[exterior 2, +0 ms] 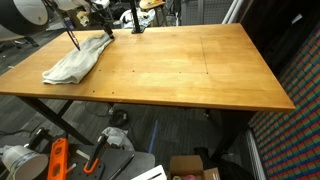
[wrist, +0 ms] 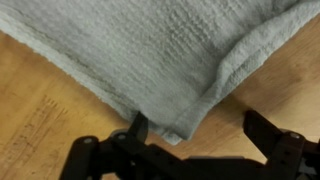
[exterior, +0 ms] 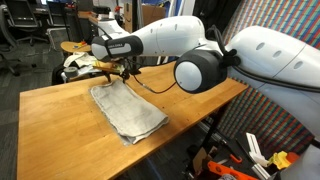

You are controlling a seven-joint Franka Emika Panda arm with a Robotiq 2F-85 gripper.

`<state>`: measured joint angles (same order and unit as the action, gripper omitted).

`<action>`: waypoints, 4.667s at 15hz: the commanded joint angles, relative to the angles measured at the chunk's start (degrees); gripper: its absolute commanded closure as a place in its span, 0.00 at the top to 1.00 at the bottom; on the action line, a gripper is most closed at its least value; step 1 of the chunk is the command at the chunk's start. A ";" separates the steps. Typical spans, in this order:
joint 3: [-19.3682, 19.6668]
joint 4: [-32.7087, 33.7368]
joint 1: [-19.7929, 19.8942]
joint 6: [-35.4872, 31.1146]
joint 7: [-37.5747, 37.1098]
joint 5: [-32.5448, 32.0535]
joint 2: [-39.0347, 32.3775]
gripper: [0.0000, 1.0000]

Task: Fold the cloth

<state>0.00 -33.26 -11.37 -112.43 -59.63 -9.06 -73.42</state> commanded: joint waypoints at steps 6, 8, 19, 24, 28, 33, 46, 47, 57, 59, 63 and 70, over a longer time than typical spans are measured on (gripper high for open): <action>-1.69 -0.16 2.79 -0.59 1.47 2.05 1.43 1.00; -2.43 -0.98 3.43 -0.07 4.40 1.81 3.08 1.00; -12.26 -12.03 7.01 1.93 34.31 1.24 16.16 1.00; -12.69 -25.32 7.11 2.62 39.57 0.56 24.58 1.00; -12.61 -35.63 7.12 1.06 40.38 -0.22 30.93 1.00; -8.26 -48.21 3.68 -1.64 42.67 3.97 39.71 1.00; -8.35 -80.38 -4.11 -12.29 33.60 3.90 58.52 1.00; -8.32 -81.36 -4.46 -11.26 32.67 3.41 58.85 1.00; -6.61 -84.32 -5.45 -20.29 24.67 -1.32 56.51 1.00; -5.77 -83.59 -5.37 -22.52 24.45 -3.25 55.02 1.00; -4.35 -79.23 -5.33 -25.17 25.99 -5.17 50.31 1.00; -1.79 -72.24 -5.67 -25.53 28.62 -5.51 42.82 1.00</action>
<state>-3.48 -109.25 -16.15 -137.67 -32.71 -14.49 -27.65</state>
